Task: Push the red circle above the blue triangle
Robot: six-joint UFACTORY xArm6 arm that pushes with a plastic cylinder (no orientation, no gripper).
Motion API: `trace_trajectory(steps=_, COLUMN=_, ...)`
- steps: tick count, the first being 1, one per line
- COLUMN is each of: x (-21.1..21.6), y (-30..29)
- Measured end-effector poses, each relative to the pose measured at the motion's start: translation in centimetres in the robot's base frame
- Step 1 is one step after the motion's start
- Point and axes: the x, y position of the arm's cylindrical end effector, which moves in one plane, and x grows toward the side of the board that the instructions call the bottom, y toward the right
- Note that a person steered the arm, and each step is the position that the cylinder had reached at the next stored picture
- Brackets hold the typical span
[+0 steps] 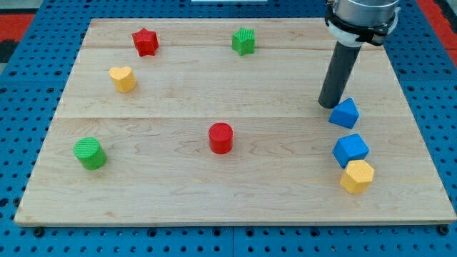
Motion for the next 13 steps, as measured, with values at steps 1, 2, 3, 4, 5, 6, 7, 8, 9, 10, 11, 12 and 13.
trace_trajectory(steps=1, x=-0.9, y=-1.2)
trace_trajectory(steps=2, x=-2.6, y=-7.2)
trace_trajectory(steps=3, x=-1.2, y=-19.0)
trace_trajectory(steps=4, x=6.1, y=-22.6)
trace_trajectory(steps=5, x=9.9, y=-19.9)
trace_trajectory(steps=6, x=6.2, y=-16.3)
trace_trajectory(steps=7, x=0.0, y=-13.4)
trace_trajectory(steps=8, x=-3.3, y=-8.0)
trace_trajectory(steps=9, x=-4.0, y=-1.0)
trace_trajectory(steps=10, x=-3.9, y=-1.1)
trace_trajectory(steps=11, x=-2.2, y=-4.6)
trace_trajectory(steps=12, x=-1.0, y=-4.0)
trace_trajectory(steps=13, x=-8.9, y=-1.3)
